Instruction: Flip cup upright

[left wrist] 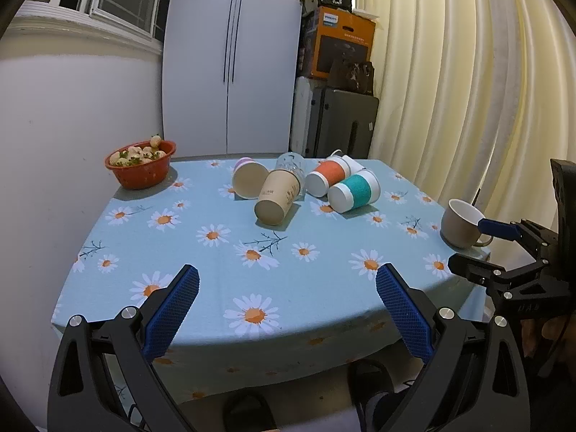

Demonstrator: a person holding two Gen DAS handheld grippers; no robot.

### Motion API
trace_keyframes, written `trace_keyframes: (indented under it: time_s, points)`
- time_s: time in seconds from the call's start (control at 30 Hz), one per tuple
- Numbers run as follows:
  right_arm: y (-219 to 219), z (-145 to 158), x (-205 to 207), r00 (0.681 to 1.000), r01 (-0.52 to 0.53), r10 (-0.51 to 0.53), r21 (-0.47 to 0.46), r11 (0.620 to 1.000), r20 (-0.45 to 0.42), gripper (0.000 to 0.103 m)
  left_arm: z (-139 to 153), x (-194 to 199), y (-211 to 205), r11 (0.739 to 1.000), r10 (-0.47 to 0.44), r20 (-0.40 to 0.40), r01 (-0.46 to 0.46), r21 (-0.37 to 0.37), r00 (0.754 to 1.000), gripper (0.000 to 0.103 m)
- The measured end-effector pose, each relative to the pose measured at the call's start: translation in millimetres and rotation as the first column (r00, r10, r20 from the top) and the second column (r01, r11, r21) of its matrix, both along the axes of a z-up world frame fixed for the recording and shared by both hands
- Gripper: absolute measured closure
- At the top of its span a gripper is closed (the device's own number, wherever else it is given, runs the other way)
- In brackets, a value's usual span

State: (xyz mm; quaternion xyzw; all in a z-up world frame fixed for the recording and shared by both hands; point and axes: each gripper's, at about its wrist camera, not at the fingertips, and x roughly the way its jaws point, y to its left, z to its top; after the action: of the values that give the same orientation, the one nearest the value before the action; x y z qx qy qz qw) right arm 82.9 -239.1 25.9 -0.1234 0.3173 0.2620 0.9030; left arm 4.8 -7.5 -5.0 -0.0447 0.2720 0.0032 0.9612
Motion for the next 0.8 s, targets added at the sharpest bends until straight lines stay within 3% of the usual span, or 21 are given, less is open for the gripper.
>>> trace_keyframes:
  time_s: [0.33,0.5,0.8]
  points:
    - [-3.4,3.9,23.5,0.997,0.000,0.004,0.048,0.999,-0.077,0.004,0.1,31.4,7.0,0.998,-0.036,-0.070,0.033,-0.044,0.997,0.007]
    - [3.8,6.8,41.2,0.996,-0.027,0.030,0.045,0.999,-0.080,0.004,5.5,71.3,13.5,0.997,-0.065,-0.125,0.060,-0.037,0.990,0.007]
    - [12.3,7.1,97.0,0.979,-0.041,0.063,0.113,0.993,-0.194,0.004,5.6,163.0,30.4,0.994,-0.102,-0.276,0.089,-0.058,0.956,0.007]
